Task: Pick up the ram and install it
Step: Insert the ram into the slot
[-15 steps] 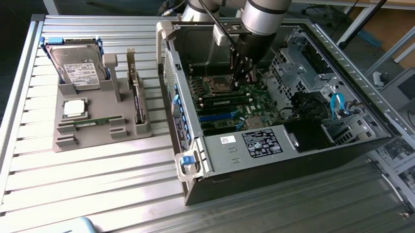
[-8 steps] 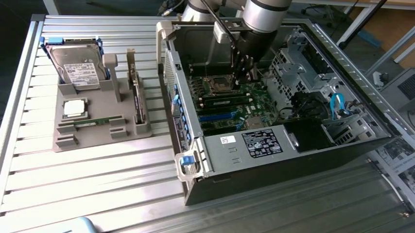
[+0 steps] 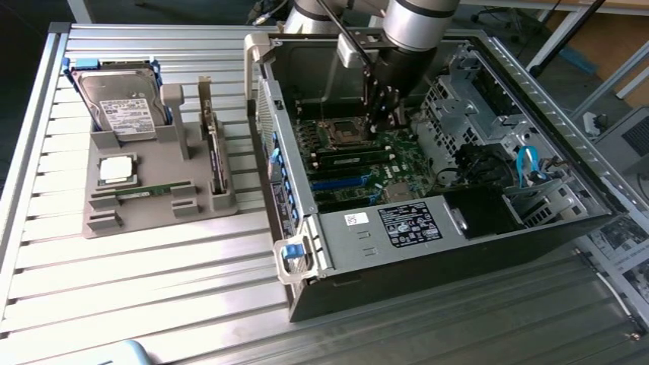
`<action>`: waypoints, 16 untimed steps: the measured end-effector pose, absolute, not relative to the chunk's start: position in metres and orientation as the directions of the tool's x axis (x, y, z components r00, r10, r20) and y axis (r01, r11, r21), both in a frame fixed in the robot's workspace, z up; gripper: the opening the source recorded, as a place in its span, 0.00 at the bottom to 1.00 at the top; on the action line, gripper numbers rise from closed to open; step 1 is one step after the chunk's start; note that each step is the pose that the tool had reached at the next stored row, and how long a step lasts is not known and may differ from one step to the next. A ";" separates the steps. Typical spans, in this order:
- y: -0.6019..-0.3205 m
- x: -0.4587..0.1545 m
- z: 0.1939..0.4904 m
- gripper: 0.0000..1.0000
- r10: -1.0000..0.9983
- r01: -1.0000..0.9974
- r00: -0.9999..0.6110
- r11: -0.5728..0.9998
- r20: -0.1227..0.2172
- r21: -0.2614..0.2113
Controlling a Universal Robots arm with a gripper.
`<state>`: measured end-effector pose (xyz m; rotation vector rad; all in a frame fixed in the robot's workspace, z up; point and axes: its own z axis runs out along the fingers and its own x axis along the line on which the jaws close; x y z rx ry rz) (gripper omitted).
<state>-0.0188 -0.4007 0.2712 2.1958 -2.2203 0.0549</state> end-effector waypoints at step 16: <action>-0.401 0.018 0.271 0.11 -0.999 -1.000 -0.011 0.011 0.038 -0.012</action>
